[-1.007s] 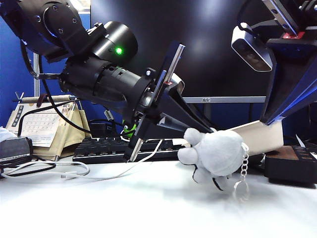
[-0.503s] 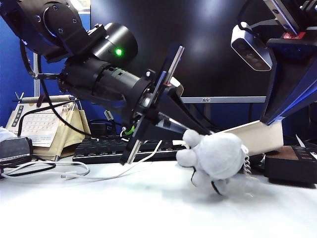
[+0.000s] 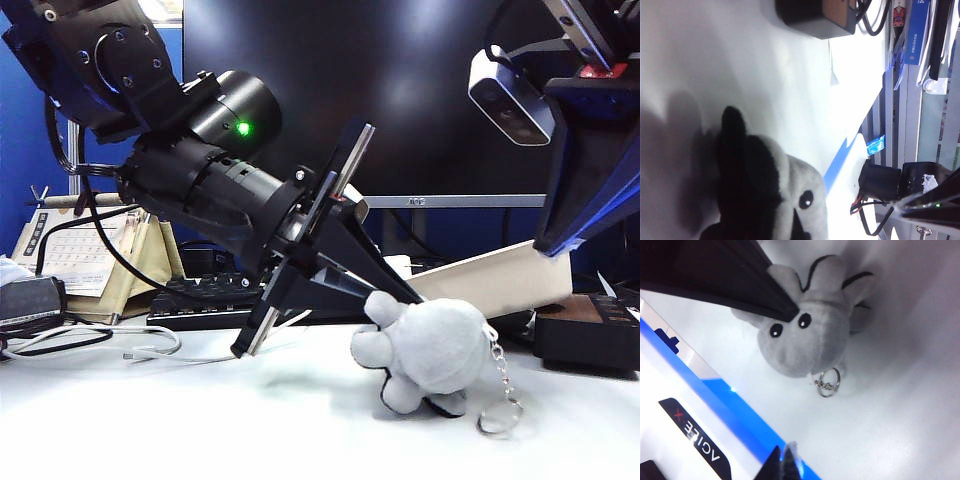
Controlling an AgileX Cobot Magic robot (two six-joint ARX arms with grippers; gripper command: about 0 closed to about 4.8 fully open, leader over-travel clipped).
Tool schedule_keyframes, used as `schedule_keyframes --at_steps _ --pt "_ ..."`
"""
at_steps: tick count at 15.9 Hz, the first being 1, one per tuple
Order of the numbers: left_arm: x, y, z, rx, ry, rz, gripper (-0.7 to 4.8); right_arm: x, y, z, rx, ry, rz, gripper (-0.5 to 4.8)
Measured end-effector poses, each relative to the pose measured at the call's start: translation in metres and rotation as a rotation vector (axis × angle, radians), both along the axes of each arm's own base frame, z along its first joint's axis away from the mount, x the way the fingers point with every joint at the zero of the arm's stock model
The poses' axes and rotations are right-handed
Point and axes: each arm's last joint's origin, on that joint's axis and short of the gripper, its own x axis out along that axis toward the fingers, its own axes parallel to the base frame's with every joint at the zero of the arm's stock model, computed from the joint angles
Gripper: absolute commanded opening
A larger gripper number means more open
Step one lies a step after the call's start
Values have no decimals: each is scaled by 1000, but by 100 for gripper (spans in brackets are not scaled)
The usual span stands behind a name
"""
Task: Place the tilting octopus upright.
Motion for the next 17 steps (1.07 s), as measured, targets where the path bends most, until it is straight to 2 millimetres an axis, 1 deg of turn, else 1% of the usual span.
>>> schedule_keyframes --at_steps 2,3,5,9,11,12,17 --pt "1 -1 1 -6 -15 4 2 0 0 0 0 -1 1 -1" --pt "1 -1 1 -8 -18 5 63 0 0 0 0 -1 1 -1" --pt "1 -1 1 -7 -19 5 90 0 0 0 0 -1 1 -1" --pt "1 -1 1 -7 -20 7 95 0 0 0 0 -1 1 -1" --pt "1 -1 1 -8 -22 7 166 0 0 0 0 -1 1 -1" --pt "1 -1 1 -8 -22 7 184 0 0 0 0 -1 1 -1" --pt "3 0 0 13 -39 33 184 0 0 0 0 -1 1 -1"
